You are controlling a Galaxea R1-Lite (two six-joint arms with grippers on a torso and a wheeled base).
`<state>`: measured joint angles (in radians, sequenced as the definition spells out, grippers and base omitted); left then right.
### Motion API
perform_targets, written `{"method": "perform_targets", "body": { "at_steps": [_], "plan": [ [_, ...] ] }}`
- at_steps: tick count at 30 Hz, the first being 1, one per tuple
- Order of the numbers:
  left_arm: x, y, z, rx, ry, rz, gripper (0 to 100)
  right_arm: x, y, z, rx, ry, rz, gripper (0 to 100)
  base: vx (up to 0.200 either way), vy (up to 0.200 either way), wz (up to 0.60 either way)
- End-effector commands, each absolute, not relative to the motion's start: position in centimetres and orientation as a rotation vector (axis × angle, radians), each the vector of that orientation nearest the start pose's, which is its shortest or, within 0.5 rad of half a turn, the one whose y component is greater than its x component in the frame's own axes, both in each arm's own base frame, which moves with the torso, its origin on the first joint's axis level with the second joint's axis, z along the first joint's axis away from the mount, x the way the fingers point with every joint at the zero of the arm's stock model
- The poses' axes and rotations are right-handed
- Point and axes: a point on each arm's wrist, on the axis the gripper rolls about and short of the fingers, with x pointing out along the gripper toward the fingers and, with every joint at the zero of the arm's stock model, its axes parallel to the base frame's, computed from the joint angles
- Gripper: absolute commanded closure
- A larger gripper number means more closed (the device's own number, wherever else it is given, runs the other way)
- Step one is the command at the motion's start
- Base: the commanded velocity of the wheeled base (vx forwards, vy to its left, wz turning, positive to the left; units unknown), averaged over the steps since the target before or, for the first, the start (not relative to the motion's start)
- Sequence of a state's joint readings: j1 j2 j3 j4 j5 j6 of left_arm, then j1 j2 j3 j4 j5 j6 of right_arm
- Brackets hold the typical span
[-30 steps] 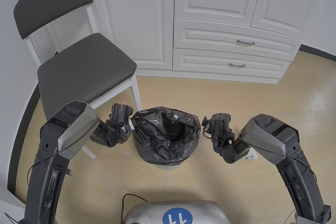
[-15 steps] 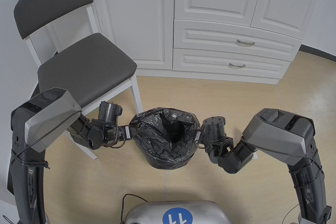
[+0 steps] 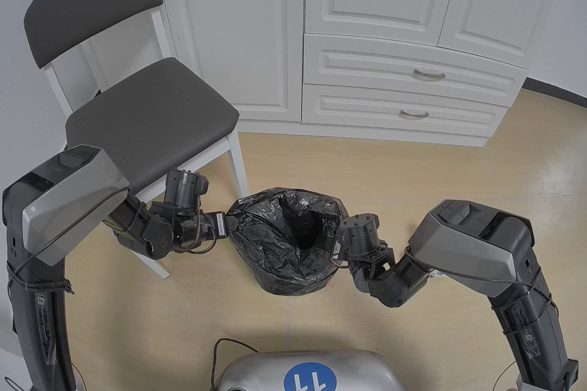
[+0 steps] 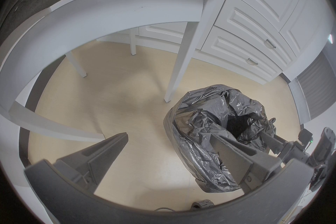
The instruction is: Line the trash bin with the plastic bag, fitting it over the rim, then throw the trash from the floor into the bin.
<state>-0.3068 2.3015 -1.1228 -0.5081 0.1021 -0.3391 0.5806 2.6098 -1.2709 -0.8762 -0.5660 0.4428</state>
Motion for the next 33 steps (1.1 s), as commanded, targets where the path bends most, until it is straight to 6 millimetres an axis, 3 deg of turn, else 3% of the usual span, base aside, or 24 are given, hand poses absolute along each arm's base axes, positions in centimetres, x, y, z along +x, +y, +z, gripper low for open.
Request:
{"method": "perform_targets", "body": {
  "at_steps": [1, 9, 16, 21, 24, 30, 33],
  "plan": [
    [39.8, -12.4, 3.0, -0.190, 0.674, -0.083, 0, 39.6, 23.3, -3.7, 0.181, 0.378, -0.101, 0, 0.000, 0.000, 0.00],
    [39.8, -12.4, 3.0, -0.189, 0.677, -0.084, 0, 40.0, 21.0, -2.3, 0.152, 0.427, -0.158, 0, 0.000, 0.000, 0.00],
    [39.7, -12.6, 3.0, -0.187, 0.677, -0.087, 0, 39.1, 20.0, -3.5, 0.067, 0.496, -0.161, 0, 0.000, 0.000, 0.00],
    [39.7, -12.6, 3.0, -0.187, 0.677, -0.087, 0, 39.0, 19.8, -3.1, 0.070, 0.492, -0.163, 0, 0.000, 0.000, 0.00],
    [39.7, -12.6, 3.0, -0.187, 0.677, -0.087, 0, 39.0, 19.8, -3.4, 0.066, 0.500, -0.163, 0, 0.000, 0.000, 0.00],
    [39.6, -12.7, 2.9, -0.186, 0.679, -0.089, 0, 39.4, 20.2, -6.6, 0.044, 0.538, -0.161, 0, 0.000, 0.000, 0.00],
    [39.6, -12.8, 2.9, -0.187, 0.679, -0.090, 0, 39.6, 20.3, -6.6, 0.063, 0.552, -0.143, 0, 0.000, 0.000, 0.00]
  ]
}}
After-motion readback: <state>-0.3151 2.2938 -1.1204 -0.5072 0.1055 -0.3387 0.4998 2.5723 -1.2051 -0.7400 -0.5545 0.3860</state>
